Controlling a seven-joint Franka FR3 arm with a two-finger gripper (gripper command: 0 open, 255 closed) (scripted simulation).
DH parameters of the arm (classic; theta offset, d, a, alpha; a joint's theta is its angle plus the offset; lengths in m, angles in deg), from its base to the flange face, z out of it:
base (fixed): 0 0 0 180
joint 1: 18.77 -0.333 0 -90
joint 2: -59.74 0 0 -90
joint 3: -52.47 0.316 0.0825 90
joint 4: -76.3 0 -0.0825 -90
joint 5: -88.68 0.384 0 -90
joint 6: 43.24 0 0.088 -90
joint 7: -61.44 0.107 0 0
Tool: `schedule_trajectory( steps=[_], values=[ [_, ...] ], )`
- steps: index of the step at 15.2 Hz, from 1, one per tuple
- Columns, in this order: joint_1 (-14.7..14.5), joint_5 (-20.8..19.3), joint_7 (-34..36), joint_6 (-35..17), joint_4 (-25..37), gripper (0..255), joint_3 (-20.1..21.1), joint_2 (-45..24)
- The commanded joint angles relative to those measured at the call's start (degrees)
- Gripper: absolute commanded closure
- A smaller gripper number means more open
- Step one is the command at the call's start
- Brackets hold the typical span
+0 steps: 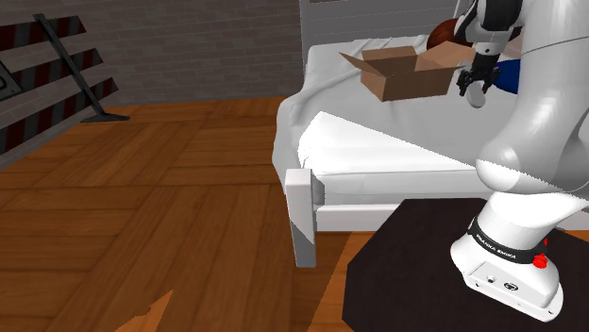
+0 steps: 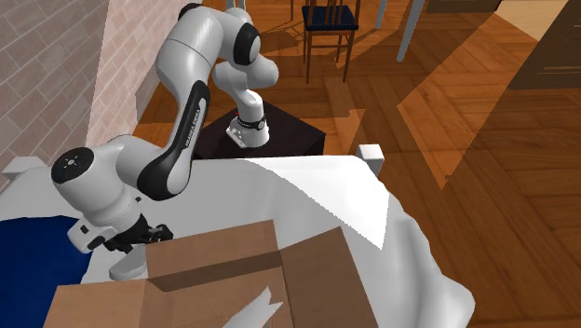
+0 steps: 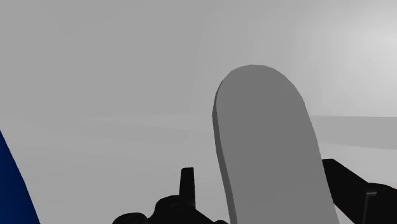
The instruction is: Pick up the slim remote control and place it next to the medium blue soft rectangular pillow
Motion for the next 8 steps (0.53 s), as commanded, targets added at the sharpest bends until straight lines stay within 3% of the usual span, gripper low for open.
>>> schedule_trajectory(
  steps=[1,4,5,8],
  values=[
    [-0.50,1.35,-1.41,-5.83,-6.71,0,-0.23,4.93],
    [-0.32,8.31,-8.62,-22.20,-24.41,0,0.10,18.26],
    [0.05,10.36,-10.67,-24.89,-27.21,0,0.44,20.38],
    [0.52,12.66,-12.20,-26.12,-26.69,0,1.24,18.14]
  ],
)
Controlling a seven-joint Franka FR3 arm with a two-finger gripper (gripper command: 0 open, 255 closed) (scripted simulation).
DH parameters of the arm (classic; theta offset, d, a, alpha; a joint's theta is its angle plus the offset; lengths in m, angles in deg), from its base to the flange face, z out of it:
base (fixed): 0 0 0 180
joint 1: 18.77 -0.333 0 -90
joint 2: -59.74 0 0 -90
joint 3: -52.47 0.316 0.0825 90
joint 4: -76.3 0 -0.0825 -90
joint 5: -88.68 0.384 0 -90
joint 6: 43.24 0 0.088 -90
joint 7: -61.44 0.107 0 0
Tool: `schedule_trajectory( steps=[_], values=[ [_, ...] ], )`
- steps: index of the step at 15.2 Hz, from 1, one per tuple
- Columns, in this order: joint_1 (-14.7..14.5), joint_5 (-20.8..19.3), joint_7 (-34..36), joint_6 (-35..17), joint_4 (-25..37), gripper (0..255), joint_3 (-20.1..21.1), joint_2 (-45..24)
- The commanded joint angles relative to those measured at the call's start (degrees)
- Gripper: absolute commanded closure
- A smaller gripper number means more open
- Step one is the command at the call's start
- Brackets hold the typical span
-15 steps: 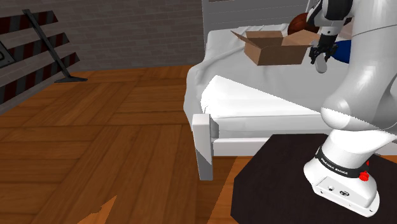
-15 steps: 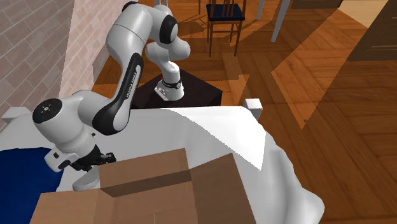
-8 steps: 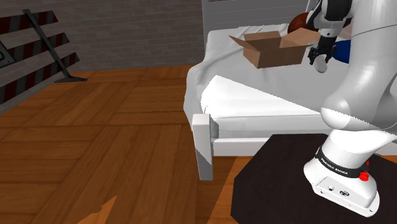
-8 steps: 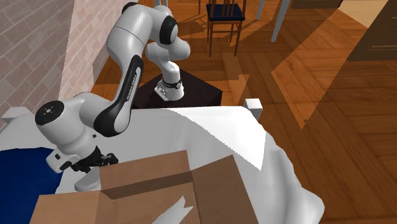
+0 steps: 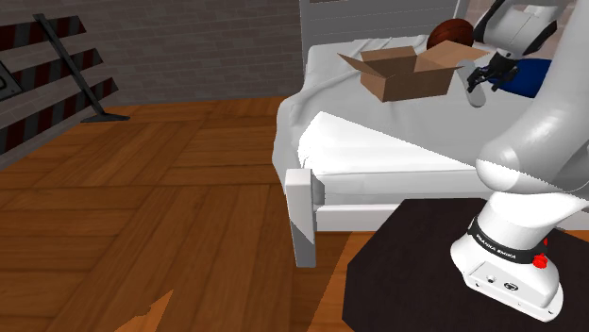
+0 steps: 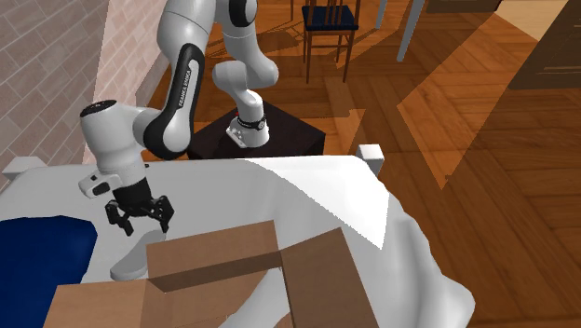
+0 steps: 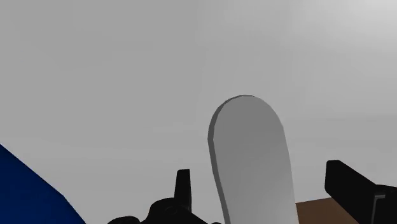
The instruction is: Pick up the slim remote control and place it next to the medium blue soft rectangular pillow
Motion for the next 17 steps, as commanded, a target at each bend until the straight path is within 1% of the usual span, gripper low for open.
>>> schedule_trajectory(
  steps=[1,5,12,13,17],
  values=[
    [0.34,1.84,-1.35,-1.35,-0.17,0,0.58,-1.04],
    [1.01,4.52,-3.12,-2.69,0.66,0,1.69,-3.74],
    [1.02,4.51,-3.11,-2.68,0.66,0,1.69,-3.74],
    [1.02,4.51,-3.11,-2.68,0.66,255,1.69,-3.74],
    [1.03,4.51,-3.12,-2.67,0.67,255,1.69,-3.74]
  ],
)
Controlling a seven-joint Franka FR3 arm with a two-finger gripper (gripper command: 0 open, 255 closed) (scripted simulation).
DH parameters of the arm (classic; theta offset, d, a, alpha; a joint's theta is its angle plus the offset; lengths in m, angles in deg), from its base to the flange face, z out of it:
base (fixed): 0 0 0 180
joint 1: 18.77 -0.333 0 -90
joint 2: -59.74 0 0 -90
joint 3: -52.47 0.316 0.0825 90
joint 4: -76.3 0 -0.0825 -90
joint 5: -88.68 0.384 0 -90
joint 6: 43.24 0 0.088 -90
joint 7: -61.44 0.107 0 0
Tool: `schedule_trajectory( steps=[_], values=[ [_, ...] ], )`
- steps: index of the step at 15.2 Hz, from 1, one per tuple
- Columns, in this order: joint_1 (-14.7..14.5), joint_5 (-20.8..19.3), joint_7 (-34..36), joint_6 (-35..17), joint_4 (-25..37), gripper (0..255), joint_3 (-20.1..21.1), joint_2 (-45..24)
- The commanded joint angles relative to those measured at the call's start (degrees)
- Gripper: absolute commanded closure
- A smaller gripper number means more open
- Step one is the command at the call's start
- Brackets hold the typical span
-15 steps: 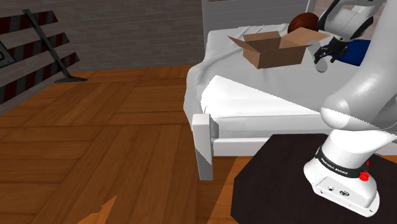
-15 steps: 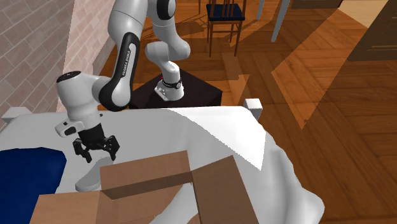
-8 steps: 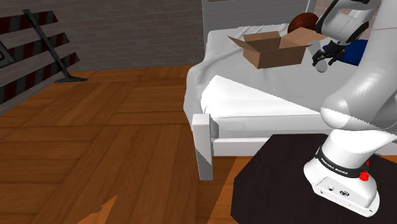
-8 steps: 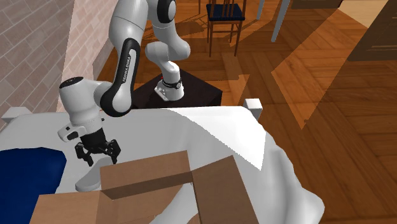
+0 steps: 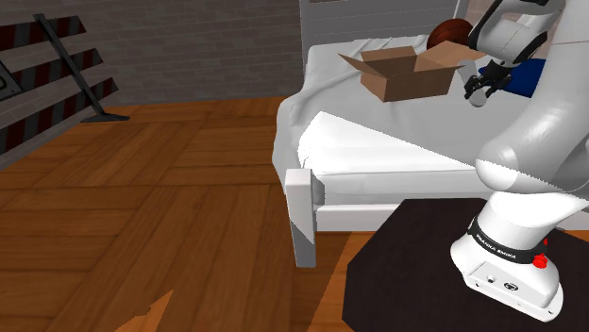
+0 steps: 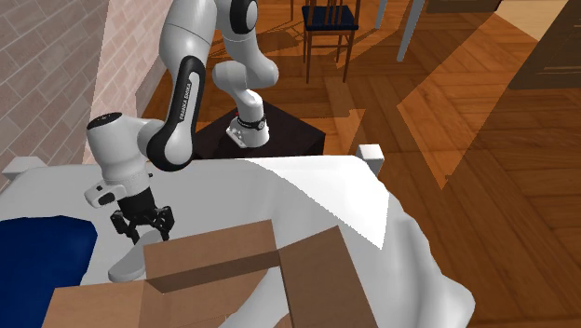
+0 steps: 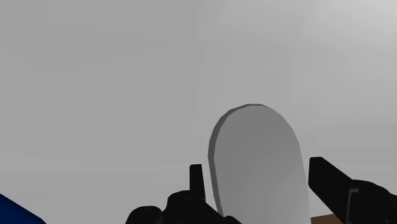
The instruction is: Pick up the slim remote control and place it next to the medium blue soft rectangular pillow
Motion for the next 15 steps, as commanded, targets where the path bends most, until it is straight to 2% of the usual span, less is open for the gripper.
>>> schedule_trajectory(
  steps=[1,5,15],
  values=[
    [0.01,0.00,0.00,0.00,0.01,255,-0.01,0.01],
    [0.00,0.01,0.00,-0.02,0.00,255,0.00,0.01],
    [-1.62,-6.69,5.67,5.47,2.03,255,-2.33,4.71]
  ],
)
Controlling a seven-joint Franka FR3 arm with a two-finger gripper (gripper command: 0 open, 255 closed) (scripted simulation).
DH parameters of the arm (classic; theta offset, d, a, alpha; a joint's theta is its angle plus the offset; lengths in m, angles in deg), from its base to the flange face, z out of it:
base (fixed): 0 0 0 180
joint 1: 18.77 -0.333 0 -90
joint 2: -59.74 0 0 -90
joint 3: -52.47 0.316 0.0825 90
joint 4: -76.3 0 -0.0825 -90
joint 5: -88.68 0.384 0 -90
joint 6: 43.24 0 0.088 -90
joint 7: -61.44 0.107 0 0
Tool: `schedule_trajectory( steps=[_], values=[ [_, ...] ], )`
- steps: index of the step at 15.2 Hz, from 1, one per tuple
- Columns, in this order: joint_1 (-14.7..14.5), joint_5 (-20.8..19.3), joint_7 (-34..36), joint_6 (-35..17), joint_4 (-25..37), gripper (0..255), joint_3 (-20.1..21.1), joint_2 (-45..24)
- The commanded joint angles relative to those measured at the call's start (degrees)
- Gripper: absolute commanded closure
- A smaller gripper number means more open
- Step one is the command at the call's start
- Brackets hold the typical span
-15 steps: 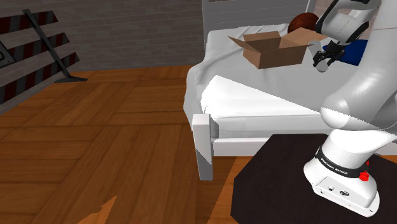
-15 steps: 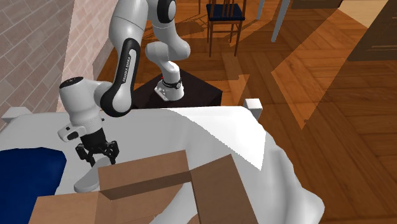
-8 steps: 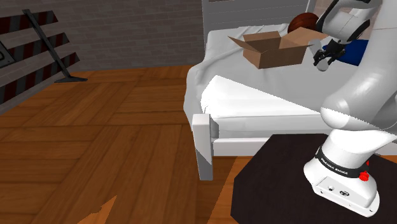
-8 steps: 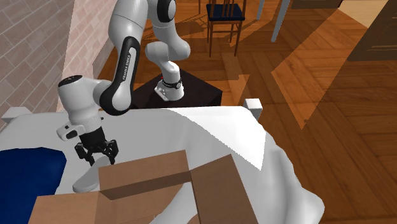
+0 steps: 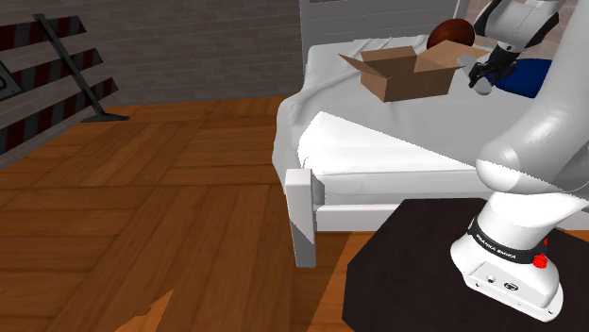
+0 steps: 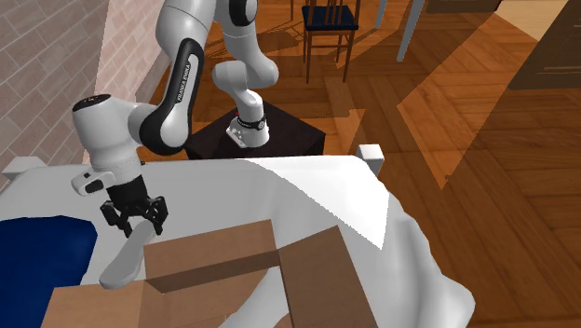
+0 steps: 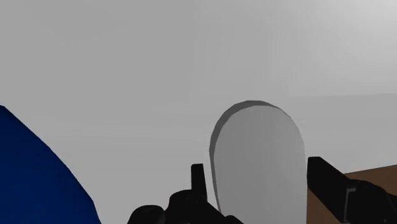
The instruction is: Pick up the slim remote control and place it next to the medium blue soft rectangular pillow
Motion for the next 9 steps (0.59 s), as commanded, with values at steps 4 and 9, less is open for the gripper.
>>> schedule_trajectory(
  steps=[4,9],
  values=[
    [-0.51,-2.98,2.49,3.00,1.44,255,-0.81,2.17],
    [-0.84,-5.46,4.66,6.11,3.29,255,-1.31,3.95]
  ],
)
